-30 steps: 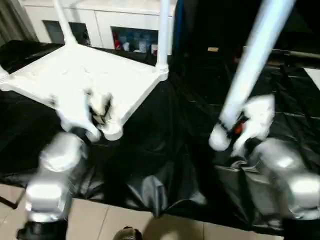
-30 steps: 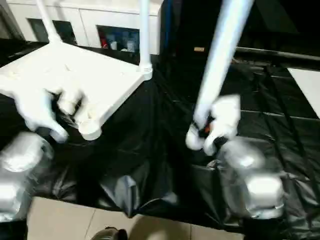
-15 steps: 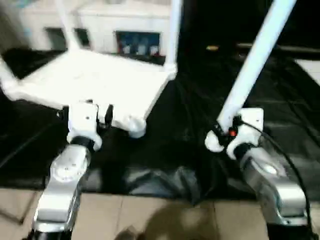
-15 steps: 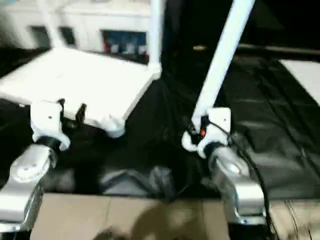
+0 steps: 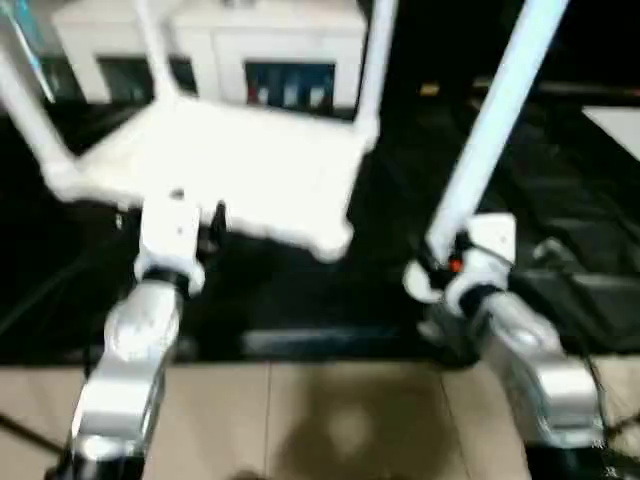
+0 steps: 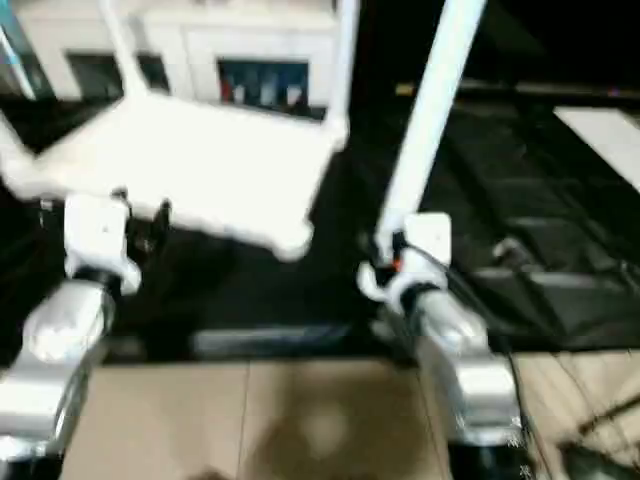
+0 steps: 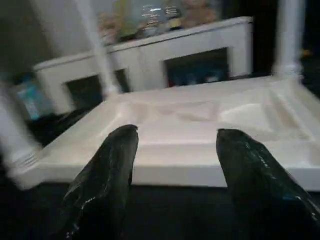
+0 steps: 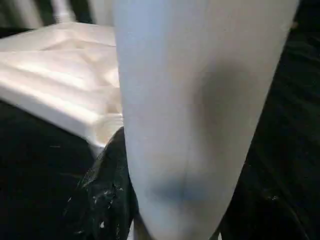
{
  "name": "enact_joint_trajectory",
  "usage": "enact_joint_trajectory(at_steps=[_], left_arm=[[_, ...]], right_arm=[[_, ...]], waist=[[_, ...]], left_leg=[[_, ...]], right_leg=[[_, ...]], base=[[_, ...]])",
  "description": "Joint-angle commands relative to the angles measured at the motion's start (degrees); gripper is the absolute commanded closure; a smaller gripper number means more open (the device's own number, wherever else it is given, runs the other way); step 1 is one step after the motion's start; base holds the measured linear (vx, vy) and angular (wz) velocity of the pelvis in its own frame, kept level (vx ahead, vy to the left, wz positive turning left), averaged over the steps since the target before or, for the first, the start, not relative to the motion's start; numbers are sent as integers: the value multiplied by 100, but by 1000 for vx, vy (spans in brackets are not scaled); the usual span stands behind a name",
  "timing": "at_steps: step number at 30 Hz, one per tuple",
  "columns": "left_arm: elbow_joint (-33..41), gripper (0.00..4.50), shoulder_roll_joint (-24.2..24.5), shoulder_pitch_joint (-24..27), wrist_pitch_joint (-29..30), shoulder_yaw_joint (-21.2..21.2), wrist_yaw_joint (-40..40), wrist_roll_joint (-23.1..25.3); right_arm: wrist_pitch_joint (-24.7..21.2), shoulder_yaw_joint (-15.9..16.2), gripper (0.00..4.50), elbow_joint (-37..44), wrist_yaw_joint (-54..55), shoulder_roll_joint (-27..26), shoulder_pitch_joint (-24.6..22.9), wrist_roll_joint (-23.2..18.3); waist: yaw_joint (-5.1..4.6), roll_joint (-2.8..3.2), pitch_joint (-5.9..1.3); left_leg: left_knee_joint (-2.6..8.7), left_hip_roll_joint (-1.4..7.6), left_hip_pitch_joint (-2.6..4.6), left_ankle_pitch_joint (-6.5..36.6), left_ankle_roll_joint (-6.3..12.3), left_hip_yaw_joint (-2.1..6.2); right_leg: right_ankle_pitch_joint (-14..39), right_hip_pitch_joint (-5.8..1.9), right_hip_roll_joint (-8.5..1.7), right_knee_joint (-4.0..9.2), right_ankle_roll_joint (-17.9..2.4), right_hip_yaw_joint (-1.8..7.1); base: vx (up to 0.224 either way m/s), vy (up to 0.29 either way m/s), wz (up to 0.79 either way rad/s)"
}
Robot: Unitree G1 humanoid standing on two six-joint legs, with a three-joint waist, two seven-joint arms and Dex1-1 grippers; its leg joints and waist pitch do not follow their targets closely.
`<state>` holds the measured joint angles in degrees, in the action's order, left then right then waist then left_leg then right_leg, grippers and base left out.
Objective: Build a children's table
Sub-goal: Move to table
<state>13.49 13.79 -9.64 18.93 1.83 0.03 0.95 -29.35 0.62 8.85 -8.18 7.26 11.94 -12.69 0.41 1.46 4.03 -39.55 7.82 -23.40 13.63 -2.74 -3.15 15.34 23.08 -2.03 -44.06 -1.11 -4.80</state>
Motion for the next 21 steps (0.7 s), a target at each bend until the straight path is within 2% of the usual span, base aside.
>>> enact_joint_trajectory(at_steps=[1,2,3,4,5,6,7,8,9,10,12,13,14,15,16,17,18,19,20,21], left_arm=[[14,160,-144,-63,158,23,157,27],[1,160,-151,-71,141,27,157,31],[-11,160,-147,-68,180,16,86,-11],[-11,160,-147,-68,180,16,86,-11],[-54,160,-49,-32,-22,-63,-98,-24],[-61,160,-12,-6,-114,-94,-143,0],[-58,160,-4,20,-171,-103,-158,6],[-54,160,-11,20,-164,-97,-161,-9],[-34,160,-43,24,-138,-71,-170,-70],[9,160,-58,17,-98,-54,-191,-131],[57,160,-76,2,-71,-40,-236,-155],[65,160,-66,-9,-83,-45,-280,-142],[68,160,-61,-16,-91,-47,-309,-133],[68,160,-61,-16,-91,-47,-309,-133],[72,160,-60,-20,-73,-37,-325,-133],[75,160,-58,-22,-65,-28,-336,-141],[81,160,-57,-22,-46,-19,-354,-158],[76,160,-51,-18,-58,-23,-370,-170],[73,160,-46,-17,-75,-29,-376,-170],[69,160,-41,-17,-92,-36,-380,-168]], right_arm=[[29,-123,264,53,12,117,97,64],[22,-123,264,43,14,126,103,63],[35,-126,264,20,6,163,117,71],[35,-126,264,20,6,163,117,71],[55,-129,264,-7,-13,184,126,65],[81,-115,264,-20,-35,202,133,89],[113,-100,264,-33,-61,220,141,127],[114,-99,264,-35,-62,219,142,129],[119,-99,264,-41,-64,214,144,135],[125,-84,264,-56,-70,196,151,148],[129,-51,264,-75,-81,176,161,151],[136,-7,264,-85,-93,171,167,165],[140,22,264,-91,-100,169,171,174],[140,22,264,-91,-100,169,171,174],[124,35,264,-90,-118,147,174,135],[133,57,264,-83,-123,140,172,134],[140,103,264,-72,-153,154,167,142],[161,167,264,-62,-179,199,159,179],[191,244,264,-51,-193,256,155,265],[217,315,264,-42,-206,309,151,349]], waist=[[-17,262,-376],[2,205,-392],[22,58,-394],[100,-37,-359],[239,-265,-312],[402,-339,-326],[420,-331,-291],[397,-308,-267],[374,-285,-248],[299,-219,-229],[250,-169,-201],[198,-146,-168],[156,-130,-150],[127,-71,-86],[70,-44,-71],[40,-31,-48],[20,6,-42],[1,-16,-53],[1,-16,-53],[8,-78,-93]], left_leg=[[1057,990,297,821,-629,569],[1070,780,342,1132,-165,480],[967,525,331,1285,132,367],[904,341,175,1511,76,202],[722,117,-26,1349,95,-95],[571,165,35,805,110,-158],[706,238,16,547,76,-210],[786,274,2,609,14,-232],[847,304,30,877,-68,-247],[950,380,165,1954,-321,-254],[998,411,258,2706,-404,-220],[1030,409,287,3243,-424,-195],[1030,400,379,3618,-381,-194],[1064,416,508,4012,-367,-196],[1129,438,563,4330,-397,-181],[1183,450,559,4463,-413,-178],[1264,457,546,4635,-445,-174],[1252,430,578,4564,-440,-188],[1252,430,578,4564,-440,-188],[1149,345,554,3870,-296,-278]], right_leg=[[311,167,-118,48,130,85],[148,71,-168,282,83,118],[-239,-22,-360,709,-38,246],[-242,-139,-512,968,-80,361],[467,-293,-927,1304,-44,552],[1900,-281,-1092,1483,225,664],[2637,-261,-953,1480,151,592],[2780,-244,-871,1465,49,540],[2958,-231,-807,1455,-37,488],[3382,-198,-686,1455,-117,399],[3523,-213,-636,1498,-123,319],[3634,-291,-583,1547,-84,218],[3678,-357,-540,1620,-71,140],[3600,-349,-468,1657,-97,64],[3331,-421,-419,1627,-107,4],[3185,-472,-397,1597,-106,-28],[2961,-580,-391,1538,-106,-30],[2922,-613,-428,1572,-137,2],[2922,-613,-428,1572,-137,2],[3147,-676,-557,1722,-238,124]], base=[[-93,41,5],[-101,-29,-2],[-101,-29,-2],[-94,-82,-7],[-101,-101,-8],[-101,-101,-8],[-103,-91,-8],[-79,-61,-9],[-79,-61,-9],[-51,-26,-7],[0,0,0],[0,0,0],[0,0,0],[0,0,0],[0,0,0],[43,51,-16],[43,51,-16],[71,44,-20],[96,29,-15],[96,29,-15]])
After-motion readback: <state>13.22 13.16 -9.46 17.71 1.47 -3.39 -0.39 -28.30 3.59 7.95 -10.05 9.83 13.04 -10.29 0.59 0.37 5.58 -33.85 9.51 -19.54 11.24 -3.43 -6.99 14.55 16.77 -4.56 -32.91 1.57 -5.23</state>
